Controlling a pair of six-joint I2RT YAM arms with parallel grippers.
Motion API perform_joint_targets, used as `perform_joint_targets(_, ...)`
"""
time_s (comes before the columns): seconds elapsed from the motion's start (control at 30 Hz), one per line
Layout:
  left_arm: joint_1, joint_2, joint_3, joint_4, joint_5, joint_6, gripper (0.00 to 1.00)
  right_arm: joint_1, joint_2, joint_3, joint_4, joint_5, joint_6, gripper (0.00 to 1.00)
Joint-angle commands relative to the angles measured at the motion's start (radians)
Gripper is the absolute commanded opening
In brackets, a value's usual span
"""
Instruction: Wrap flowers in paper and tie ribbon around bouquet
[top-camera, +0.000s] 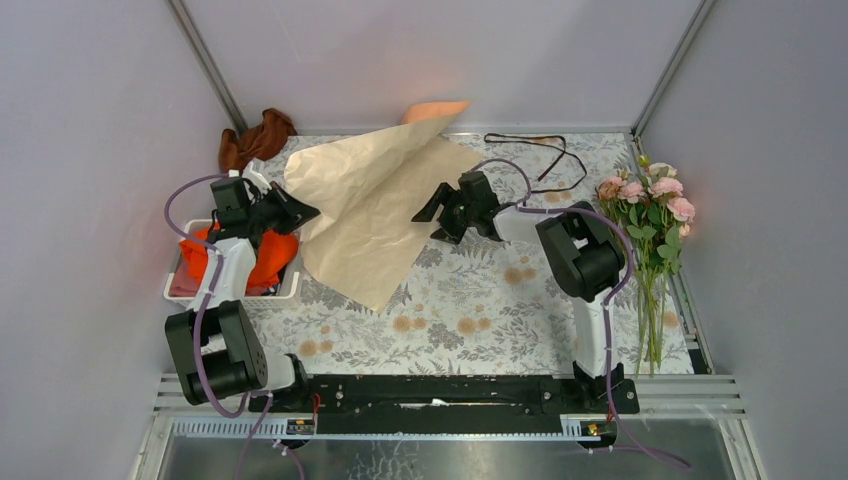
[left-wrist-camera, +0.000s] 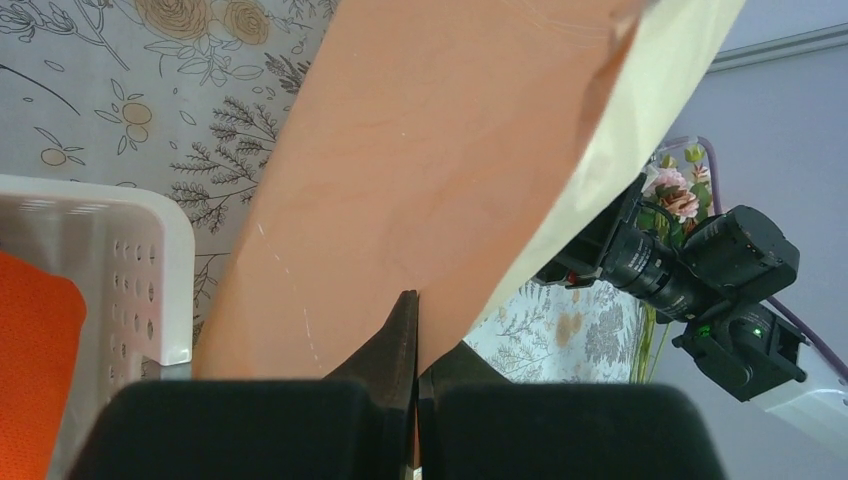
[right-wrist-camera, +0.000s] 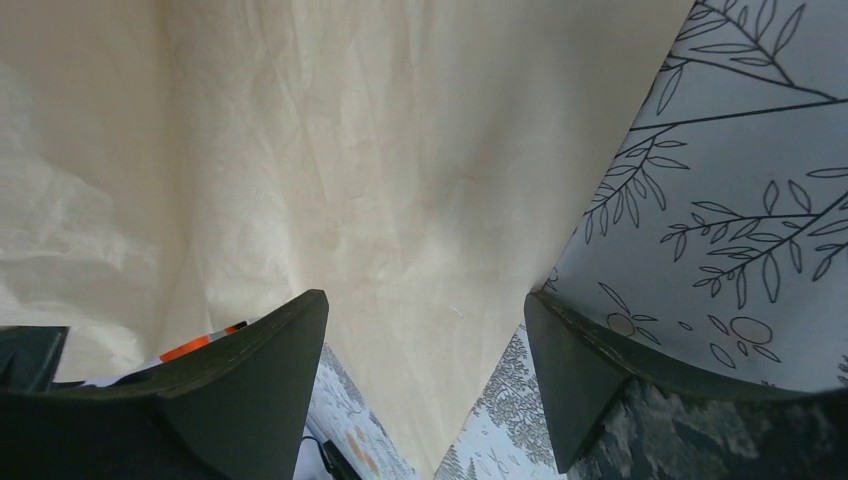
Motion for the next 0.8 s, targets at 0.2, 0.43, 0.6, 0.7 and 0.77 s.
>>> perform_joint_targets(0.2,0.008,-0.024,-0.01,0.075,0.037,-0.011,0.0,0.042,0.04,0.026,0.143,-0.016,0.151,0.8)
perform_joint_targets(0.43,0.008,-0.022,0.028,0.035,0.04,0.0,0.0,0.112,-0.115,0.043,-0.095,0.128,-0.316,0.79)
perform_joint_targets(0.6,0.01,-0.021,0.065,0.023,0.027,-0.025,0.0,0.258,-0.223,-0.026,-0.165,0.171,-0.804,0.78)
perform_joint_targets(0.7,0.008,-0.019,0.083,0.042,0.042,-0.073,0.0,0.383,-0.24,-0.079,-0.111,0.19,-0.99,0.81)
perform_joint_targets(0.77,0.005,-0.017,0.099,0.049,0.072,-0.126,0.0,0.461,-0.257,-0.125,-0.01,0.238,-1.058,0.82)
